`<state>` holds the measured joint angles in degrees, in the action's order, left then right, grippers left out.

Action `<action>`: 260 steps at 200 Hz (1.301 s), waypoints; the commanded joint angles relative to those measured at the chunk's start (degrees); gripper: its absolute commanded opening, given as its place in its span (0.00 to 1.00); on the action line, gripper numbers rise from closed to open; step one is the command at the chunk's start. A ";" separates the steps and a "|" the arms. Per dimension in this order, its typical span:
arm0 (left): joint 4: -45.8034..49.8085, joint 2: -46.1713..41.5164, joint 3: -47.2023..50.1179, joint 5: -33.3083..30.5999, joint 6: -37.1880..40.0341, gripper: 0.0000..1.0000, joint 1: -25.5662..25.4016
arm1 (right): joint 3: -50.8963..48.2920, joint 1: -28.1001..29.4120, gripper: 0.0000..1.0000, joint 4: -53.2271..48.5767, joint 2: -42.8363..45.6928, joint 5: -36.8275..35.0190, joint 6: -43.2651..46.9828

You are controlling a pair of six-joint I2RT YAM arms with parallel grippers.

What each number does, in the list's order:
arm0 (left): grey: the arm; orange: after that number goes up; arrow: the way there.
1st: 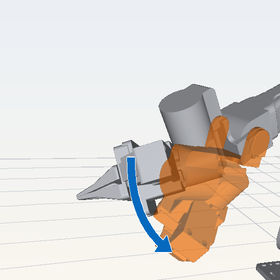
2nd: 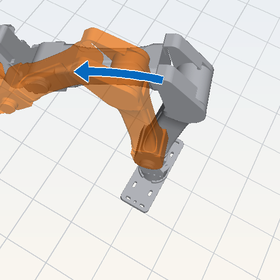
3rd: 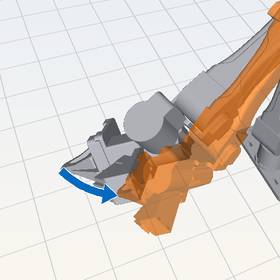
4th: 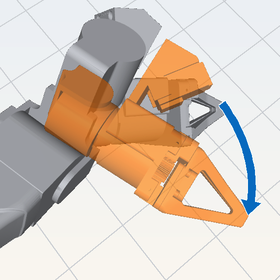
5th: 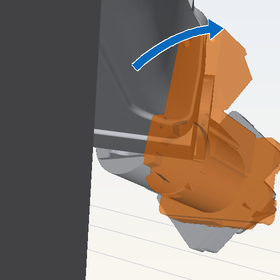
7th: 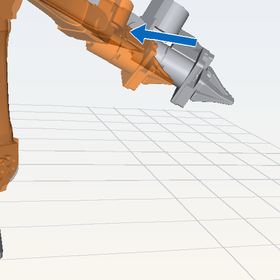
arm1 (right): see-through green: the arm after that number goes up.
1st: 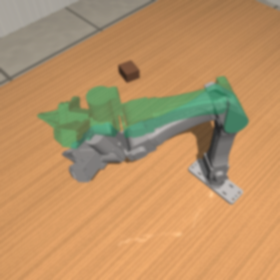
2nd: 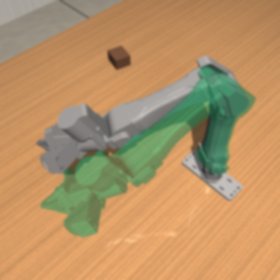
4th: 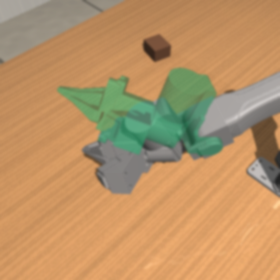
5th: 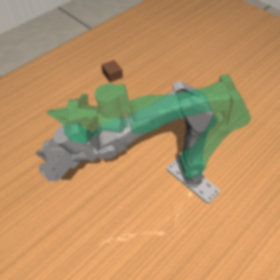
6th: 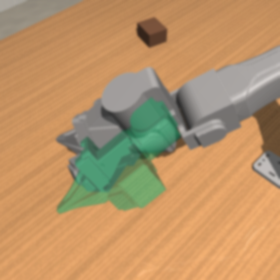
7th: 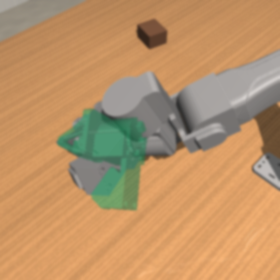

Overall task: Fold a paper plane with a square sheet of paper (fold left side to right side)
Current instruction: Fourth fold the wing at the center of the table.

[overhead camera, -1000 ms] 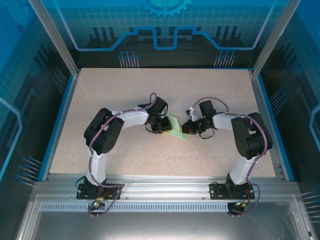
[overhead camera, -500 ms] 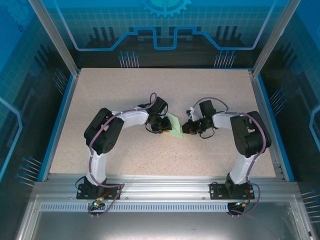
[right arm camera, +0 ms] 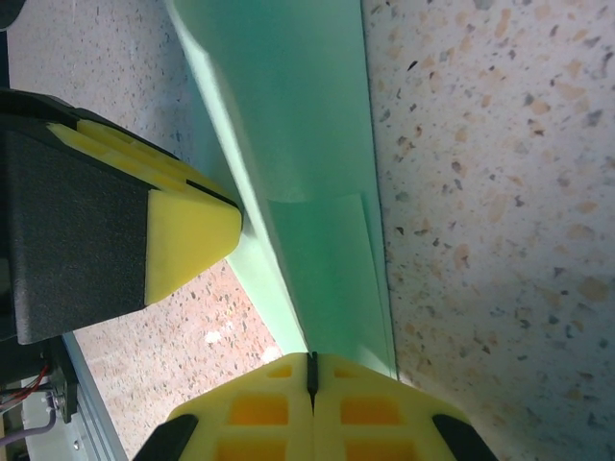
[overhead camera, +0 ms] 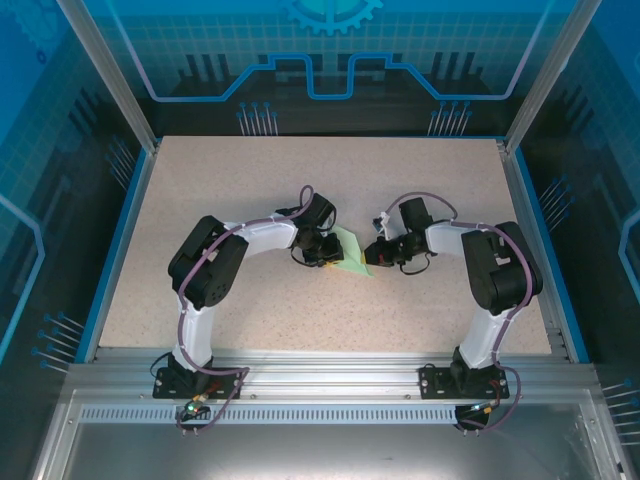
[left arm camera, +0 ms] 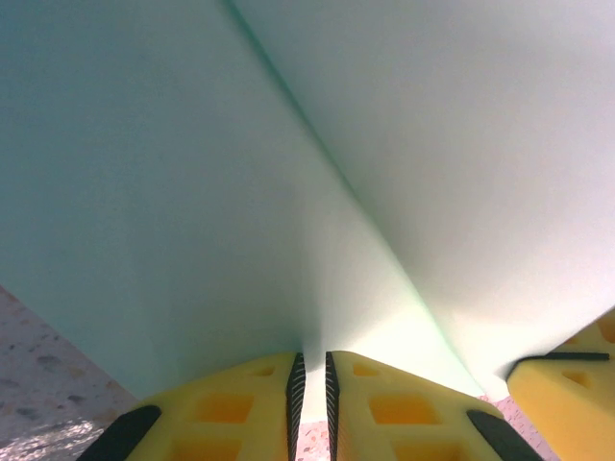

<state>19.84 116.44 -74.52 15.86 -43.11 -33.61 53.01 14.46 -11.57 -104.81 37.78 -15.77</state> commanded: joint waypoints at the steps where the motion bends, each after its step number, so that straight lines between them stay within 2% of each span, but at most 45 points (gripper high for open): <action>1: 2.95 2.17 -0.29 -2.28 1.35 0.19 -0.42 | 1.69 -1.43 0.03 -1.32 -0.76 0.68 1.27; 74: 3.20 0.15 -0.36 -2.15 1.93 0.21 -0.48 | 0.89 -1.21 0.03 -1.61 -0.08 2.30 0.56; 156: 3.81 -11.86 2.15 -1.95 2.07 0.45 0.58 | -9.10 3.04 0.02 6.89 7.02 -6.26 -10.88; 203: -1.45 -10.60 6.49 0.20 -4.05 0.38 2.40 | -9.11 6.47 0.02 8.35 8.50 -8.33 -16.05; 260: -0.64 -5.03 2.49 0.40 -4.15 0.26 2.67 | -9.90 11.72 0.05 13.09 7.74 -13.04 -22.97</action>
<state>19.29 108.25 -69.63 14.96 -46.41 -31.18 43.86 24.86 -1.41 -97.30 27.00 -34.87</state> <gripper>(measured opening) 0.279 0.045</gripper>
